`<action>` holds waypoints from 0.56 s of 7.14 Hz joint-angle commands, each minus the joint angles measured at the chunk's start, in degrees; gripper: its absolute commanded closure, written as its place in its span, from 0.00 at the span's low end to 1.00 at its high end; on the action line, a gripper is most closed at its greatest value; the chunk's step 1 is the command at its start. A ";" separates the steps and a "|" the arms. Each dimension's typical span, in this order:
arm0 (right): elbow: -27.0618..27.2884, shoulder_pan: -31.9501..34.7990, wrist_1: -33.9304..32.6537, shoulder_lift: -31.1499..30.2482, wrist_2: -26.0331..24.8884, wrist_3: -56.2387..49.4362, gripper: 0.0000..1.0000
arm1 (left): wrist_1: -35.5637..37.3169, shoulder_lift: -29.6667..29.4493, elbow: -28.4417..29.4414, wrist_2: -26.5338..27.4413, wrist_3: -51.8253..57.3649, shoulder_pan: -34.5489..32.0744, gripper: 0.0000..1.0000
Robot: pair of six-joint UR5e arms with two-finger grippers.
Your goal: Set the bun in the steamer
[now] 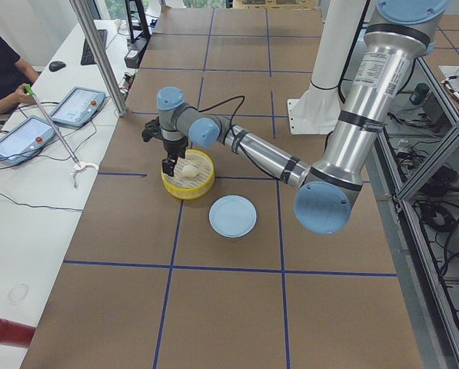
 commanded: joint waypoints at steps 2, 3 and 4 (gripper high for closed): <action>0.00 0.05 0.00 0.00 0.00 0.00 0.00 | 3.06 9.15 5.04 -3.31 23.56 -17.31 0.00; 0.00 0.05 0.00 0.00 0.00 0.00 0.00 | 2.98 12.11 6.39 -3.40 23.87 -18.30 0.00; 0.00 -0.04 0.00 0.00 0.00 0.00 0.00 | 3.06 13.27 6.40 -3.40 23.61 -18.31 0.00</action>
